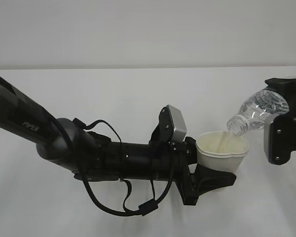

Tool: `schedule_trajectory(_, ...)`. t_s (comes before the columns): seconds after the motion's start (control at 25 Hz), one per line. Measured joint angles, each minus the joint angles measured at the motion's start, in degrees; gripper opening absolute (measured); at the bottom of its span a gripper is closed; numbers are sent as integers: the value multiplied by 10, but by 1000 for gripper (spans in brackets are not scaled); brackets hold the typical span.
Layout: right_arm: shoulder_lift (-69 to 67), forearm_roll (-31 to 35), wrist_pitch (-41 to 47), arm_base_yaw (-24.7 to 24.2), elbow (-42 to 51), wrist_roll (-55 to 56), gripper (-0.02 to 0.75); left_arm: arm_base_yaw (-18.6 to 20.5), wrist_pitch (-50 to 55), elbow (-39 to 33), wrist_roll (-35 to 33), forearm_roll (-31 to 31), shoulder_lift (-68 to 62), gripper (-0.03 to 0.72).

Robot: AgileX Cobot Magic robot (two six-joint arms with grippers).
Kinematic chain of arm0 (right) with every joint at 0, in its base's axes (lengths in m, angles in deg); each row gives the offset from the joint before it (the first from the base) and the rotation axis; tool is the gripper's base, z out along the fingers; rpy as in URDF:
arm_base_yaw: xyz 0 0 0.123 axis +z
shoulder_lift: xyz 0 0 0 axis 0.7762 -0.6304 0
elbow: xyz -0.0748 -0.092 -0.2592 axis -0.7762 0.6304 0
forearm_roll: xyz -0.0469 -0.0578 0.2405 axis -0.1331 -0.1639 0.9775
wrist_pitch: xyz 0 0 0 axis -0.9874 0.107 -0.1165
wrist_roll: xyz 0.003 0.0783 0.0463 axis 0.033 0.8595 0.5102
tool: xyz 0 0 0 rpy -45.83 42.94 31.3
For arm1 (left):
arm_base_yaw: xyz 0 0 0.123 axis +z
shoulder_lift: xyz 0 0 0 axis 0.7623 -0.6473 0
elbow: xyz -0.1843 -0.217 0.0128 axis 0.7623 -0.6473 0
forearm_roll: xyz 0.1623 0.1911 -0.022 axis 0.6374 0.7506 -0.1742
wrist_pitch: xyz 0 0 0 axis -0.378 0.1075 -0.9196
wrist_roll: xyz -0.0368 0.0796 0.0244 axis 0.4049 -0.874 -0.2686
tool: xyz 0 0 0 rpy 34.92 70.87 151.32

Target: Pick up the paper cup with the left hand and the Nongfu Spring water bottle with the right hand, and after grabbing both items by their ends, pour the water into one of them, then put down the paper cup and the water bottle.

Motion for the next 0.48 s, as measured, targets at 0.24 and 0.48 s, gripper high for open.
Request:
schedule_trajectory(0.24, 0, 0, 0, 0, 0, 0, 449, 0, 0, 0, 0, 0, 0, 435)
schedule_trajectory(0.48, 0, 0, 0, 0, 0, 0, 449, 0, 0, 0, 0, 0, 0, 435)
